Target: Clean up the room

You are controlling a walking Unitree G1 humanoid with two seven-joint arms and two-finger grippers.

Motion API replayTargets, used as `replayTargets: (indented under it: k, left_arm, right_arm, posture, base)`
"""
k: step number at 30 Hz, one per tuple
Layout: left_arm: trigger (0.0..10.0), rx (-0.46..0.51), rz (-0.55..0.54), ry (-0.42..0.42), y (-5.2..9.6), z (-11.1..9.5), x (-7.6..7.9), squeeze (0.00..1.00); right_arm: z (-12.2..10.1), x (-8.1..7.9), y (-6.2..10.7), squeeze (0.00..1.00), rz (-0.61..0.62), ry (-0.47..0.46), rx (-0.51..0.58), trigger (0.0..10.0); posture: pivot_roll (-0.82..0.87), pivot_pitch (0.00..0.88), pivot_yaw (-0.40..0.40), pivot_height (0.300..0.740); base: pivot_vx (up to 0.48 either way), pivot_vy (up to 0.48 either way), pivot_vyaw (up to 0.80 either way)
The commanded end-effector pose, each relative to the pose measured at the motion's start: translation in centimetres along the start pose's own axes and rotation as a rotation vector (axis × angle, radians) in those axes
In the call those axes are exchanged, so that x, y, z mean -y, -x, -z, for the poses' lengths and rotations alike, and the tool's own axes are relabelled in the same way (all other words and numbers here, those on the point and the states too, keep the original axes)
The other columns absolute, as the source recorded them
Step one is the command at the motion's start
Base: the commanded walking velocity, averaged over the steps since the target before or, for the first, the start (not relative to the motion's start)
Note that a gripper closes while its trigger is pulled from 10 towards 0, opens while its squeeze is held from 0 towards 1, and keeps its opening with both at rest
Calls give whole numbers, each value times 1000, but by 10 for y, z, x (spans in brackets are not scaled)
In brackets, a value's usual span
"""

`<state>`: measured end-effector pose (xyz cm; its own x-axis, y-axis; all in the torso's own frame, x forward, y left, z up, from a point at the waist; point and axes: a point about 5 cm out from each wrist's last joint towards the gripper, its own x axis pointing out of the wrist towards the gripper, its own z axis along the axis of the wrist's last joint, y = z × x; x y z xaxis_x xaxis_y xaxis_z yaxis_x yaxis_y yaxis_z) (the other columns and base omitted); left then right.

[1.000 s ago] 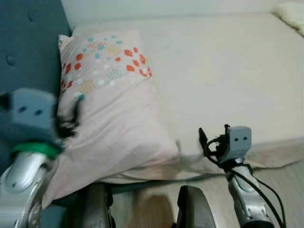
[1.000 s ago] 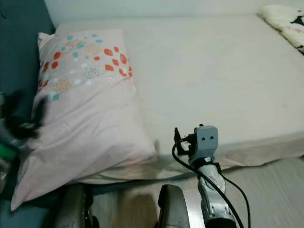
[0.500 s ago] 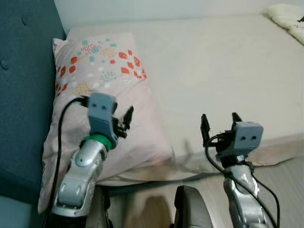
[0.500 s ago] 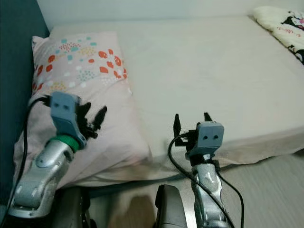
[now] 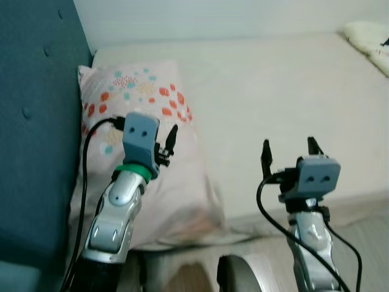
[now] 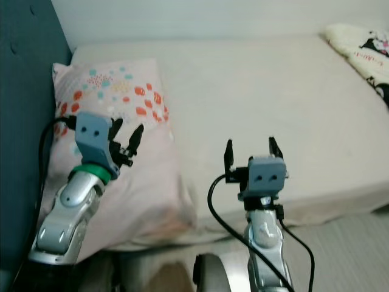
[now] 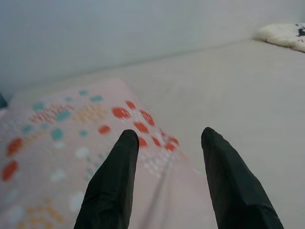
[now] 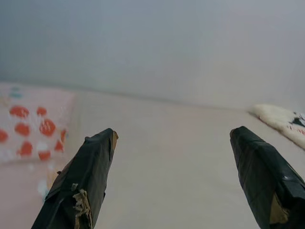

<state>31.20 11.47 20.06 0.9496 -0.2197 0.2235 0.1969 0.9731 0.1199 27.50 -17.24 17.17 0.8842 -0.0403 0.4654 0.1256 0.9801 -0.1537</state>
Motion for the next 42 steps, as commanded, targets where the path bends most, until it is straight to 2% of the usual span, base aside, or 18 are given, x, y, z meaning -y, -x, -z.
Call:
replayTargets:
  k: [1,13,25,42]
  left_arm:
    - [10000,0,11,14,0,3,1,0]
    - [10000,-27,4,30,5,13,9,0]
    - [10000,-23,4,34,5,14,11,0]
    - [10000,-15,-1,26,4,13,10,0]
  right_arm:
    - [1,6,2,0,21,14,-14,10000]
    - [9,4,7,0,5,14,-62,10000]
    - [14,-6,10,0,-26,-43,-106,10000]
    - [19,-9,9,0,-29,-82,-134,10000]
  posture:
    - [1,76,-12,684]
    - [2,79,-20,734]
    - [0,80,-22,734]
    - [10,68,-12,734]
  base:
    - [0,0,0]
    - [0,0,0]
    - [0,0,0]
    - [-313,0,0]
